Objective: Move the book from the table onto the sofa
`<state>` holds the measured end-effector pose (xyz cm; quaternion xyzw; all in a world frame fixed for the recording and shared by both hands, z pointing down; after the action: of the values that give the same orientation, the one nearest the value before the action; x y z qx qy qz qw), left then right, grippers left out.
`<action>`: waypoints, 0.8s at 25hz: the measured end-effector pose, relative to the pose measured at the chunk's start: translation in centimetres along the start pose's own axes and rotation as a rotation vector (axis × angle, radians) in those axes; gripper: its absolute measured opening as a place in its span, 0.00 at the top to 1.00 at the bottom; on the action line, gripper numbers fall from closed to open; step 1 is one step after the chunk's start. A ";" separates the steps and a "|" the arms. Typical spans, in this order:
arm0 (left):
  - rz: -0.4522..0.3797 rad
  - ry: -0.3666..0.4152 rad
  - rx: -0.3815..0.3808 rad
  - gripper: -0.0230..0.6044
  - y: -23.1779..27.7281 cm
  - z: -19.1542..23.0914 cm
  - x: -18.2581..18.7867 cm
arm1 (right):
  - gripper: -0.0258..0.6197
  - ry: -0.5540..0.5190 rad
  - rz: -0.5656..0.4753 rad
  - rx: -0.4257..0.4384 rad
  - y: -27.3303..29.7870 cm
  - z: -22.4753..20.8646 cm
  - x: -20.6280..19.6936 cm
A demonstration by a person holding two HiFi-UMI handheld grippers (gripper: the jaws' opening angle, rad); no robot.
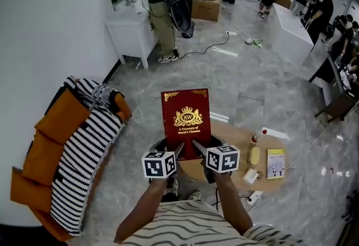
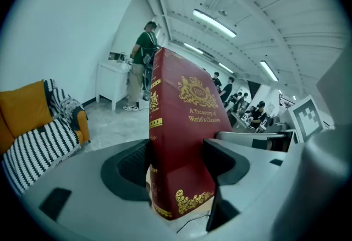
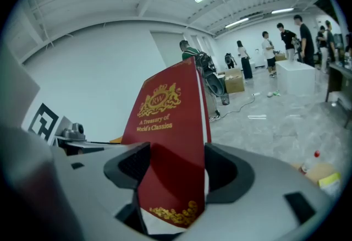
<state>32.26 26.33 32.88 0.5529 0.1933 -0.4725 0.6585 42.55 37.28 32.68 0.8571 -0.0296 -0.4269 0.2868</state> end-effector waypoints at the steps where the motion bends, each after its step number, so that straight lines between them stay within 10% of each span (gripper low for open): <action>1: -0.007 -0.013 0.021 0.49 -0.6 0.3 -0.1 | 0.48 -0.013 0.012 0.019 0.2 0.5 0.0; 20: -0.180 -0.316 0.399 0.49 -16.2 23.4 -4.4 | 0.48 -0.288 0.249 0.366 18.5 24.3 -4.7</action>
<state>10.38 7.76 34.77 0.5718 0.0397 -0.6384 0.5137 24.89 11.93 34.16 0.8149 -0.2521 -0.4934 0.1700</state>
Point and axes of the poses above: the fingertips, and each gripper's own axes: y forward along the fingers, z to its left, x out of its top, the point moved 5 cm from there along -y, backward along the fingers, and after that the axes turned 7 degrees about y, right-handed, at the moved point
